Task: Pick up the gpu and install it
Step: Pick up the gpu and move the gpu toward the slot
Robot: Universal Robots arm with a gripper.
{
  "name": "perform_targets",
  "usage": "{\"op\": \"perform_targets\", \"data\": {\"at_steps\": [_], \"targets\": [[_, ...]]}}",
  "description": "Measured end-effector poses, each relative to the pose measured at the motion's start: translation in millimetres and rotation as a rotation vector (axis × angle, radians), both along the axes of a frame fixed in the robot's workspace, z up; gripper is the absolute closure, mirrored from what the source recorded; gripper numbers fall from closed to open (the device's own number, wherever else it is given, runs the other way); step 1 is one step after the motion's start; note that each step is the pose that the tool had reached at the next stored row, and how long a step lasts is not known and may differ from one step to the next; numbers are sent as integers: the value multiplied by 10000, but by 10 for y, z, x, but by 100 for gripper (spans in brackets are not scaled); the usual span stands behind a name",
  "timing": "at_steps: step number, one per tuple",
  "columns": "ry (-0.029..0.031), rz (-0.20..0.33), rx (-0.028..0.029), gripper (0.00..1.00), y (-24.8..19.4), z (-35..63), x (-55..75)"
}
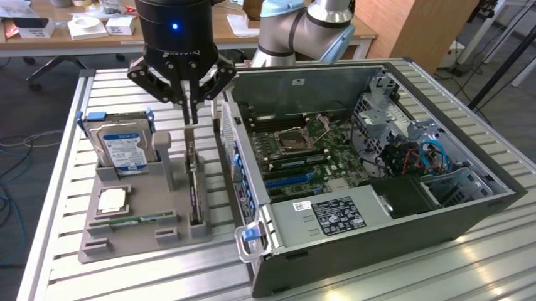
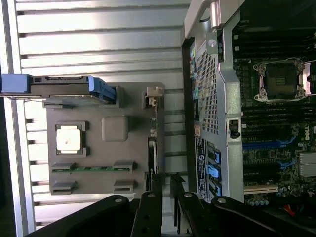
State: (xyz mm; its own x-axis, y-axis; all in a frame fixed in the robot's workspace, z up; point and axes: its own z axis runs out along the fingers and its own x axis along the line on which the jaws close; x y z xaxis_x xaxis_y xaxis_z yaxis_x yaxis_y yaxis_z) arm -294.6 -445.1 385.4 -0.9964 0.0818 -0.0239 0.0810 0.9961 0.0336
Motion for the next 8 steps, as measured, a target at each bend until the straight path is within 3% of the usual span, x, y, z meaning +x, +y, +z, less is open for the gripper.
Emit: {"op": "perform_targets", "data": {"at_steps": [5,8], "targets": [[0,0,0,64,0,0,0],[0,0,0,64,0,0,0]]}}
